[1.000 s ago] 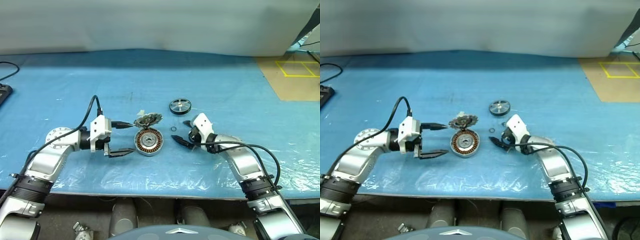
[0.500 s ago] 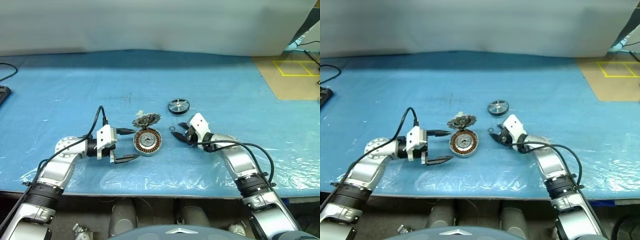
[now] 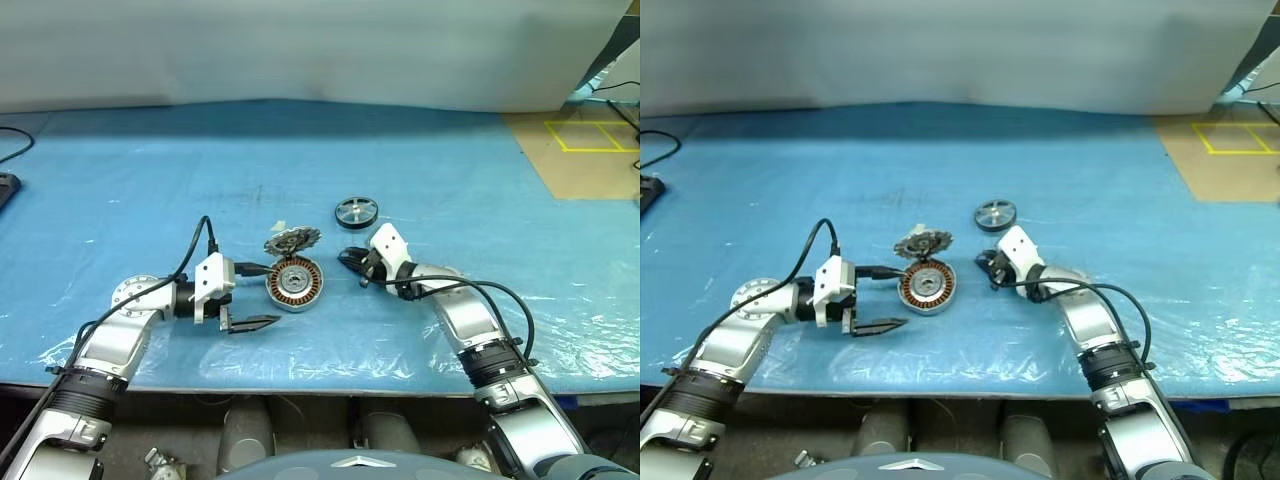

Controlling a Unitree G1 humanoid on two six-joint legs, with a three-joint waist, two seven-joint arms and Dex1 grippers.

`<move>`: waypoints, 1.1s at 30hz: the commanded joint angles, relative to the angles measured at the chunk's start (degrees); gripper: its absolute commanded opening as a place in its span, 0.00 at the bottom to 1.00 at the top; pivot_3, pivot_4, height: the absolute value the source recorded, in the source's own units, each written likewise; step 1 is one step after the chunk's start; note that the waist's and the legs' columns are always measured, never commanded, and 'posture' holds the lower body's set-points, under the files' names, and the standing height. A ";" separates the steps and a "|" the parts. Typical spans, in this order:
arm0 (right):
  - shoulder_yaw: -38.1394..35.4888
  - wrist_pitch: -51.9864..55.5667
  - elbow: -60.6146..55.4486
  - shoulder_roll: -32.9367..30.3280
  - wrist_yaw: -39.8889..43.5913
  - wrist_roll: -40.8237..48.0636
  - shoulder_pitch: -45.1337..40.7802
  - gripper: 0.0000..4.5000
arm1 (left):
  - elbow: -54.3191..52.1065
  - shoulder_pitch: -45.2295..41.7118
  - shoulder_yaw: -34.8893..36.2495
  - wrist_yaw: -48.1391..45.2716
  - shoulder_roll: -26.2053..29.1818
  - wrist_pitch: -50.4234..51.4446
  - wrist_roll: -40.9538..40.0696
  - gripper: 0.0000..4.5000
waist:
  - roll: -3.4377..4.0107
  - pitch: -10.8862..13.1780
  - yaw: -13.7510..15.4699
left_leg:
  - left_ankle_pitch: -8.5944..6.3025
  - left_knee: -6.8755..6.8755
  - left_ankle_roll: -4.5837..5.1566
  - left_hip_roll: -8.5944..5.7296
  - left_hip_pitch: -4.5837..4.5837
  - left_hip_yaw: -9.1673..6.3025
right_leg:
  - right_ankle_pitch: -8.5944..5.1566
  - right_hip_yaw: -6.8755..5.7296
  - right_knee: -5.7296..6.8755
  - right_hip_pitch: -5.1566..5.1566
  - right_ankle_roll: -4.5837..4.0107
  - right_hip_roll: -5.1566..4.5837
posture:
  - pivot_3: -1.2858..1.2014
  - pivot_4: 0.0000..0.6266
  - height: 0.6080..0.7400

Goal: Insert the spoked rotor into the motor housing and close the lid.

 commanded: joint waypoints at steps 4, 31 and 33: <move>0.82 1.70 -6.14 -3.10 3.39 0.42 3.43 0.12 | -1.97 1.03 1.76 0.03 -0.23 -0.86 -1.12 1.00 | 0.00 0.00 0.31 | 0.00 -0.02 0.00 0.00 0.00 0.00 | -0.01 0.01 -0.02 0.01 -0.01 0.00 | 0.52 0.24 1.00; 10.04 6.17 -13.41 1.88 7.78 1.10 -4.65 0.12 | 1.73 5.14 5.16 -0.47 1.12 -8.17 0.90 1.00 | 0.00 0.00 0.20 | 0.00 -0.07 -0.01 0.04 -0.06 0.00 | -0.02 0.01 -0.07 -0.08 -0.02 0.03 | 0.52 0.24 1.00; 10.13 6.28 -13.45 1.77 8.12 1.22 -4.76 0.12 | 1.76 5.46 5.23 -0.33 1.06 -8.23 0.83 1.00 | 0.00 0.00 0.19 | 0.00 -0.06 -0.01 0.04 -0.07 0.00 | -0.01 0.01 -0.08 -0.08 -0.01 0.03 | 0.52 0.24 1.00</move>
